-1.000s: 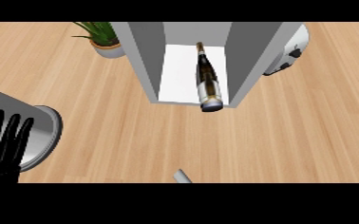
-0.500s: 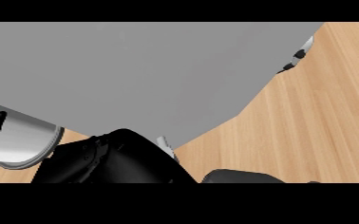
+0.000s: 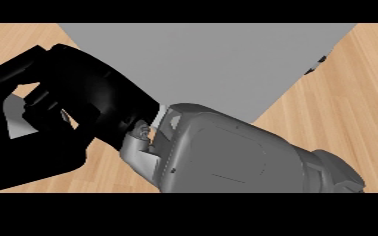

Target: Pick up the wine, place it into the cabinet and close the cabinet

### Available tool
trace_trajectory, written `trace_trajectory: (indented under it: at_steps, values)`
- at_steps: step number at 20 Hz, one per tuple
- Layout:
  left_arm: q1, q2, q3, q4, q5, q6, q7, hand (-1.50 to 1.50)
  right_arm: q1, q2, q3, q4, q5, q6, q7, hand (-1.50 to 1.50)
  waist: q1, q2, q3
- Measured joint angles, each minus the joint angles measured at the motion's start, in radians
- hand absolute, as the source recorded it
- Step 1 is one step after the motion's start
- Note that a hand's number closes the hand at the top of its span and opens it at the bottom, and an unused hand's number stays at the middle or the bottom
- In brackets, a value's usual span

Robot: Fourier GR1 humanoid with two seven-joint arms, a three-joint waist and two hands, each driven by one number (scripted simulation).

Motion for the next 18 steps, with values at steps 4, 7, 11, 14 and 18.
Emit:
trace_trajectory:
  at_steps: [4, 7, 11, 14, 18]
  values:
    - [-0.01, 0.008, 0.022, 0.007, 0.006, -0.015, 0.005, -1.5, -0.039, 0.002, -0.014, 0.119, -0.169, 0.175, 0.021, 1.5, 0.008, 0.006, 0.0]
    - [-0.015, 0.019, 0.051, 0.022, 0.028, -0.033, 0.021, -1.5, -0.069, 0.003, -0.047, 0.241, -0.259, 0.273, -0.005, 1.5, 0.0, 0.004, -0.002]
    - [0.004, 0.016, 0.072, 0.006, 0.039, -0.036, 0.037, -1.5, -0.104, 0.003, -0.084, 0.39, -0.242, 0.345, -0.102, 1.5, -0.012, -0.005, -0.007]
    - [0.008, 0.012, 0.079, -0.003, 0.035, -0.029, 0.043, -1.5, -0.129, 0.003, -0.089, 0.475, -0.203, 0.351, -0.184, 1.5, -0.016, -0.011, -0.011]
    - [0.004, 0.017, 0.085, -0.012, 0.044, -0.035, 0.064, -1.5, -0.137, 0.003, -0.108, 0.547, -0.18, 0.352, -0.272, 1.5, -0.012, -0.021, -0.021]
